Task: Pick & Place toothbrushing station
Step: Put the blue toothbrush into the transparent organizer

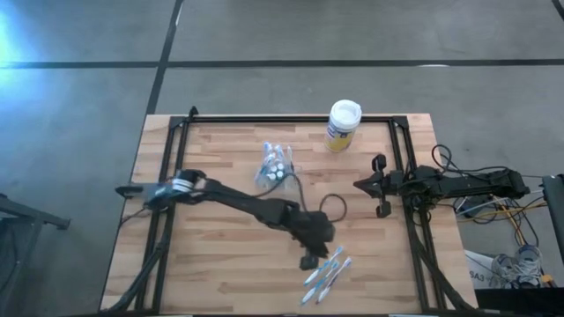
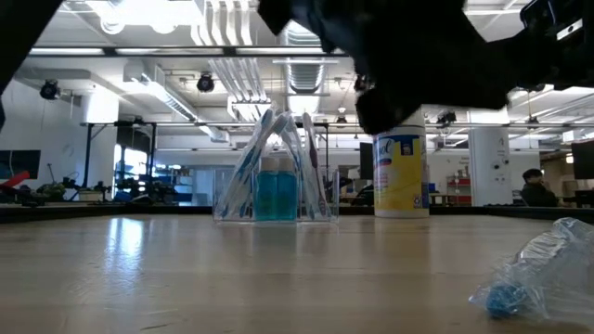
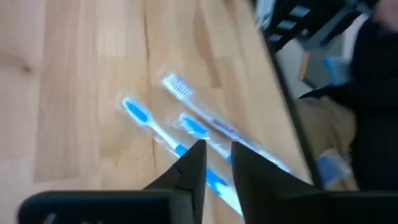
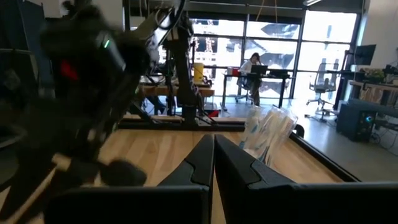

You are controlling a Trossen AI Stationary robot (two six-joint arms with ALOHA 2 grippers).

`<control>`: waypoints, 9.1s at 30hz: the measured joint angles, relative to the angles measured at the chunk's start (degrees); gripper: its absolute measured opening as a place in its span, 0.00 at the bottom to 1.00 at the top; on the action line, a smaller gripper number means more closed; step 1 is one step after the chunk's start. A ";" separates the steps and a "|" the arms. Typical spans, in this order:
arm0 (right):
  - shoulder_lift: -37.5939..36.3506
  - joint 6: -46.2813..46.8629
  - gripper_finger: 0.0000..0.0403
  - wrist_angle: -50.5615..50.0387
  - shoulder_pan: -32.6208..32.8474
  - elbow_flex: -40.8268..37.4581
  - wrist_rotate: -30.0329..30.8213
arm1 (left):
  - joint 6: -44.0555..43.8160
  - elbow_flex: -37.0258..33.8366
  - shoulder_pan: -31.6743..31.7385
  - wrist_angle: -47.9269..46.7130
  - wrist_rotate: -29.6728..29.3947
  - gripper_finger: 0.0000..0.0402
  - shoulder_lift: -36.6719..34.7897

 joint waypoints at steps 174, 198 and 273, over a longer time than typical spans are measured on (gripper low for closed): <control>19.30 5.05 0.20 26.21 0.01 0.00 -11.27 | 19.51 -76.93 -5.70 55.56 -36.33 0.04 -63.08; 39.32 3.96 0.69 30.87 2.62 12.61 -14.03 | 29.49 -37.50 -2.79 42.44 -33.99 0.04 -31.04; 33.68 0.84 0.04 6.95 4.90 17.35 -16.35 | 14.35 -38.00 -4.85 9.88 -37.83 0.33 -43.24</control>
